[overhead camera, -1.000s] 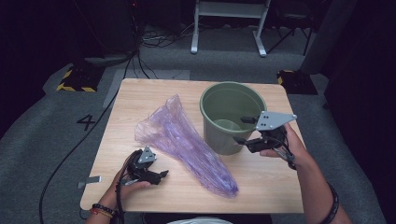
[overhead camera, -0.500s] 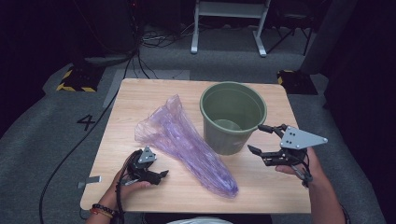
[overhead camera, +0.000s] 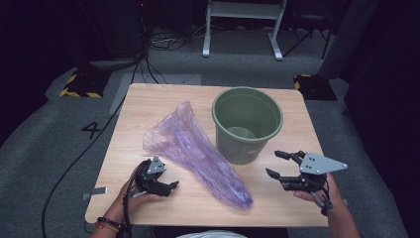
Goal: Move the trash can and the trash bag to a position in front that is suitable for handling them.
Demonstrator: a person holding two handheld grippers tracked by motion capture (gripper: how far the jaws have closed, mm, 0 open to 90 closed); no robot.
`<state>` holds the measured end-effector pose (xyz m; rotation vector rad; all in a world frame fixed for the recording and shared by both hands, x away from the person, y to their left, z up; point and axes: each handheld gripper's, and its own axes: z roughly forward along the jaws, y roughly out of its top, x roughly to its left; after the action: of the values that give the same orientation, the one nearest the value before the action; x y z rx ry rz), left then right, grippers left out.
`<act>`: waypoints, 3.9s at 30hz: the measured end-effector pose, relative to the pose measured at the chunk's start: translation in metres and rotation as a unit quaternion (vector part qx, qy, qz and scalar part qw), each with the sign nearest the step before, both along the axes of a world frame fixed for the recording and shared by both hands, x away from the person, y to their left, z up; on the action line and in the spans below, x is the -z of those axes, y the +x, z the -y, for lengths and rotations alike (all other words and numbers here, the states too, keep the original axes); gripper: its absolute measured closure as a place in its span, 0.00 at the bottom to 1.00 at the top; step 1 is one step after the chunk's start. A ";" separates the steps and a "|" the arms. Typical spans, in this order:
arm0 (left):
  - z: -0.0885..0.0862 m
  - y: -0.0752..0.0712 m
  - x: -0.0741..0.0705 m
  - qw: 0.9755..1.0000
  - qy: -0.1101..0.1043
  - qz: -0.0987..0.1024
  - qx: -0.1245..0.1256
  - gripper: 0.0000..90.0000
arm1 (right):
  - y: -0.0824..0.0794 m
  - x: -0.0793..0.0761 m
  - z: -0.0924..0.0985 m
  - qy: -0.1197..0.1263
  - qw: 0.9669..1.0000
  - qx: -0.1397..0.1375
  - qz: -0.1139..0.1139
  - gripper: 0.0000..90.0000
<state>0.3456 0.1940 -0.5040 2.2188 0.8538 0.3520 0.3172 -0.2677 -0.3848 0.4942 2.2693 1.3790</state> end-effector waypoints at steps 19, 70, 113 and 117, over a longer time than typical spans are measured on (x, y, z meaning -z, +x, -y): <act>0.001 -0.001 0.000 1.000 -0.002 0.000 0.000 0.16 | -0.011 0.094 -0.006 -0.011 0.988 -0.080 -0.134 0.33; 0.033 0.001 -0.018 0.999 -0.024 0.039 0.022 0.18 | 0.041 0.118 -0.043 -0.068 0.988 -0.004 -0.138 0.87; 0.065 0.058 -0.002 0.992 -0.013 0.013 0.123 0.43 | 0.049 0.118 -0.040 -0.071 0.989 0.002 -0.128 0.37; 0.064 0.058 -0.002 0.993 -0.018 0.014 0.118 0.56 | 0.045 0.117 -0.035 -0.070 0.990 0.010 -0.124 0.36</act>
<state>0.4033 0.1296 -0.5021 2.2463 0.5697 0.2508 0.3617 -0.2323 -0.5019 0.6715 2.5302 1.1929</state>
